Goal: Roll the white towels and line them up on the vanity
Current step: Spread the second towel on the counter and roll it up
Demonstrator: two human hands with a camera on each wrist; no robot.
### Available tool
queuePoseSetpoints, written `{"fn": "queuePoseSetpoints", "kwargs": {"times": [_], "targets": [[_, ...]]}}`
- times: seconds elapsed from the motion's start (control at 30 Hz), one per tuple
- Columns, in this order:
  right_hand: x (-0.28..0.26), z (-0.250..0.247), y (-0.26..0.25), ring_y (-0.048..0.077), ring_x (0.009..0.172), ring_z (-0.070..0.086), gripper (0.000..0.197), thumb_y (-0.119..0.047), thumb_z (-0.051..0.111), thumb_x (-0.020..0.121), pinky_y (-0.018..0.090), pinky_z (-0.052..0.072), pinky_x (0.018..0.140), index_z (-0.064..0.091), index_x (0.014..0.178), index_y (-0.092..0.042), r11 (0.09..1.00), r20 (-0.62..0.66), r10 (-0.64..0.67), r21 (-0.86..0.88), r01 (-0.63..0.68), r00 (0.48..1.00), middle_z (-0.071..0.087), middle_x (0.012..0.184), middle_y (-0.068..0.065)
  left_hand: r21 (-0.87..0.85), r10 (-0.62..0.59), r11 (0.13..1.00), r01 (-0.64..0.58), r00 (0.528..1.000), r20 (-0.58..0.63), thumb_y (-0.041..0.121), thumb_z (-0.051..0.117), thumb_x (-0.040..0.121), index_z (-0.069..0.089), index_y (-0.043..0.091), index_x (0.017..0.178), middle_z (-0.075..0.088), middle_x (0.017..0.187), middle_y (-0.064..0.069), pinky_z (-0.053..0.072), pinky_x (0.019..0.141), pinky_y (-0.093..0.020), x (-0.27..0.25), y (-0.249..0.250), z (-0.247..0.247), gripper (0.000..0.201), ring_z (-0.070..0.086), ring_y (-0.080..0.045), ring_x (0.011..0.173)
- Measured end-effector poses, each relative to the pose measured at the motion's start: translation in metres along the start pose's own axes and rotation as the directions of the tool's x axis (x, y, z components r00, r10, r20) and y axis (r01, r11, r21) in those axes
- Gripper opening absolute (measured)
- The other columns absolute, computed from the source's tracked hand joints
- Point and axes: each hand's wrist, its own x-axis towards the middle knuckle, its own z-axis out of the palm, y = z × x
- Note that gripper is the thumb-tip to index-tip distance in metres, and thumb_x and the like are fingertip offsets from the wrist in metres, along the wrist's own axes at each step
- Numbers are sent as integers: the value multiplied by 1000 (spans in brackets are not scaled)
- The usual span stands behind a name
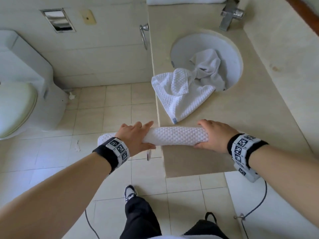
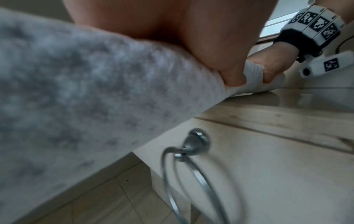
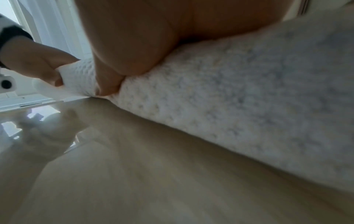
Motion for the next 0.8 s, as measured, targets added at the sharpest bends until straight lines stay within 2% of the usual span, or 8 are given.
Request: {"fn": "queuePoseSetpoints", "kwargs": {"times": [0.1, 0.2, 0.37, 0.47, 0.63, 0.8], "targets": [[30, -21, -61, 18, 99, 57, 89, -78, 64, 70, 33, 47, 80, 30, 137, -31, 1000, -26, 5, 30, -5, 1000, 56, 122, -2, 40, 32, 999, -32, 999, -5, 87, 37, 77, 3, 35, 154, 54, 119, 2, 43, 89, -42, -5, -75, -20, 98, 63, -20, 95], [66, -58, -117, 20, 107, 56, 94, -80, 60, 72, 36, 47, 87, 23, 144, -32, 1000, -62, 8, 17, -7, 998, 53, 130, 0, 91, 47, 995, -43, 998, -50, 87, 34, 78, 4, 35, 154, 54, 120, 1, 46, 87, -41, -5, -147, -52, 98, 63, -21, 94], [125, -123, -171, 21, 118, 52, 95, -77, 60, 75, 38, 44, 95, 20, 150, -33, 1000, -108, -6, -13, 5, 994, 48, 139, 0, 128, 34, 992, -16, 990, -137, 89, 30, 75, 6, 34, 153, 54, 123, 1, 46, 91, -41, 14, -235, -98, 98, 63, -22, 101], [159, -158, -181, 22, 120, 51, 97, -78, 57, 76, 39, 44, 99, 17, 152, -33, 998, -168, -27, -60, 17, 985, 44, 143, 2, 138, 27, 990, -2, 984, -174, 86, 34, 78, 6, 34, 152, 54, 124, 0, 44, 92, -41, 37, -267, -125, 95, 62, -23, 103], [216, -211, -172, 20, 106, 57, 96, -78, 56, 76, 38, 50, 91, 19, 151, -31, 995, -239, -44, -100, 21, 970, 55, 131, 0, 152, 34, 988, 1, 974, -224, 82, 38, 81, 3, 36, 153, 53, 120, -1, 40, 92, -42, 97, -304, -169, 92, 62, -24, 101], [292, -256, -134, 18, 94, 58, 90, -78, 55, 77, 36, 52, 83, 25, 146, -28, 978, -309, -46, -206, -20, 950, 60, 120, 0, 172, 51, 985, -7, 966, -253, 80, 36, 84, 1, 36, 153, 51, 122, -2, 38, 93, -43, 184, -331, -201, 89, 61, -25, 103]]}}
